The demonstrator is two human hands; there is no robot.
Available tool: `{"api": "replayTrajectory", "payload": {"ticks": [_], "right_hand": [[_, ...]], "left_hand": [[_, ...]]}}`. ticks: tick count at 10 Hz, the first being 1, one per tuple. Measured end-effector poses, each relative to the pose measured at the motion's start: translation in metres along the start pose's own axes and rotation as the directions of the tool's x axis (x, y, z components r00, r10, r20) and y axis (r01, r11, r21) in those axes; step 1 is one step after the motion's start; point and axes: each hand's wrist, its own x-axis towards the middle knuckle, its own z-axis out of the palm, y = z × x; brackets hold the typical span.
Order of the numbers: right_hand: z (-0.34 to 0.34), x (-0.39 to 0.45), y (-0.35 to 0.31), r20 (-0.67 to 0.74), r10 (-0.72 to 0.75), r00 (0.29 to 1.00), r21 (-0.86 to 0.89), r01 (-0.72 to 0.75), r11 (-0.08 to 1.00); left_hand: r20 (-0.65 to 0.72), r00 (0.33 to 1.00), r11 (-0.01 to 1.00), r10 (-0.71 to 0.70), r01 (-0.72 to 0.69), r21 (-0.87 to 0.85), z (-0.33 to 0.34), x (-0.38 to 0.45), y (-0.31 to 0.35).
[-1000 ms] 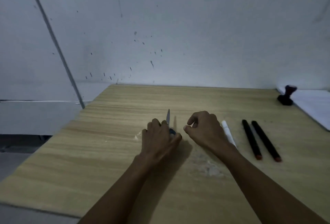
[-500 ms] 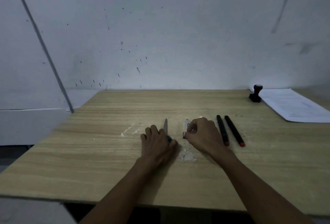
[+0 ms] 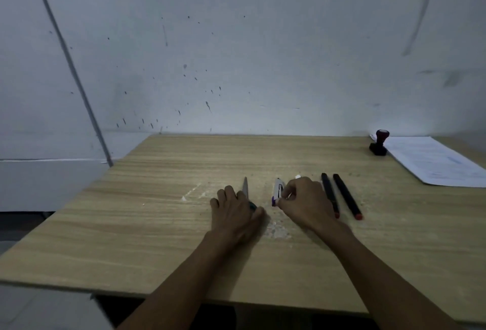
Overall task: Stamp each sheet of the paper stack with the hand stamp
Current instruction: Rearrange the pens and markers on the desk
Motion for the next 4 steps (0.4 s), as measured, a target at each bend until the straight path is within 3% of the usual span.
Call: {"api": "replayTrajectory", "payload": {"ticks": [2,3,4], "right_hand": [[-0.001,0.003,-0.002,-0.023,-0.002,1.0,-0.006,0.002,1.0],[-0.002,0.007,-0.002,-0.016,-0.002,1.0,0.016,0.002,1.0],[-0.01,0.013,-0.008,-0.036,-0.013,0.999,0.056,0.015,0.998]], "left_hand": [[0.053,0.998,0.996,-0.031,0.036,-0.087,-0.002,0.001,-0.005],[0.077,0.997,0.973,-0.02,0.037,-0.227,-0.012,0.004,-0.011],[-0.026,1.0,0.934,0.01,-0.019,-0.356,-0.034,0.009,-0.018]]}}
